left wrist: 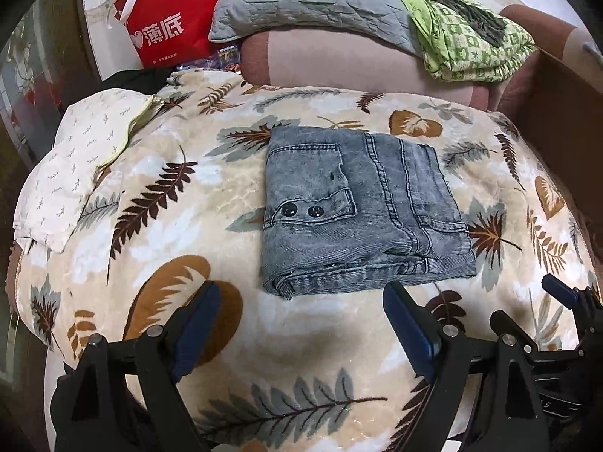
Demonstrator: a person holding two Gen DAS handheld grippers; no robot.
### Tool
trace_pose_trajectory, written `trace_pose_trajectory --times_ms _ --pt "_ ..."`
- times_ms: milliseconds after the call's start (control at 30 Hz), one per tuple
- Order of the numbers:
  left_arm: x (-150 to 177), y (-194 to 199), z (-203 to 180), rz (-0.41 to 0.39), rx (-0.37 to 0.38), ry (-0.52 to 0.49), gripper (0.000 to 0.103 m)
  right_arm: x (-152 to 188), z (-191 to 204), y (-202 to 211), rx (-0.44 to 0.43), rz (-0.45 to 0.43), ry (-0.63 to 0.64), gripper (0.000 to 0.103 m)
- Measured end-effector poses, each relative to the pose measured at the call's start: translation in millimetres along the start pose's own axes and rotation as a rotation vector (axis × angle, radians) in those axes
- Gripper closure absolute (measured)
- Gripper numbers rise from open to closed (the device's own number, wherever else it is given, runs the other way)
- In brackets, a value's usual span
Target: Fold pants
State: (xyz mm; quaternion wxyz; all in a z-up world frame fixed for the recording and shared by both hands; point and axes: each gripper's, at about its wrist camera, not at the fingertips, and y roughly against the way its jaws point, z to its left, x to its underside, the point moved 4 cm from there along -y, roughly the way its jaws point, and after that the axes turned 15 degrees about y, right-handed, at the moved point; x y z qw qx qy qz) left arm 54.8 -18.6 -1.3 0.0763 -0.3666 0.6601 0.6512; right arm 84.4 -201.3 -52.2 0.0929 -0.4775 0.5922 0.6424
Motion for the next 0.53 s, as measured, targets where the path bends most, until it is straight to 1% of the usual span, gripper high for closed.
trace_pose_trajectory --times_ms 100,267,367,433,533 --pt "-2.3 0.2 -0.2 -0.009 0.011 0.007 0.015 -4.6 3.0 1.8 0.007 0.003 0.021 0.0" --pt "-9.5 -4.6 -6.4 0.011 0.071 0.011 0.015 -14.6 5.5 6.7 0.008 0.0 0.04 0.0" --pt "-17.4 -7.6 -12.8 -0.008 0.102 0.002 0.015 -22.6 3.9 7.9 0.023 0.004 0.051 0.0" --pt "-23.0 -8.6 -17.5 -0.024 0.114 -0.012 0.009 -28.0 3.0 8.9 0.022 0.003 0.05 0.0" --pt "-32.9 -9.4 -23.6 -0.035 0.127 -0.017 0.006 -35.5 2.0 10.6 0.031 -0.003 0.055 0.0"
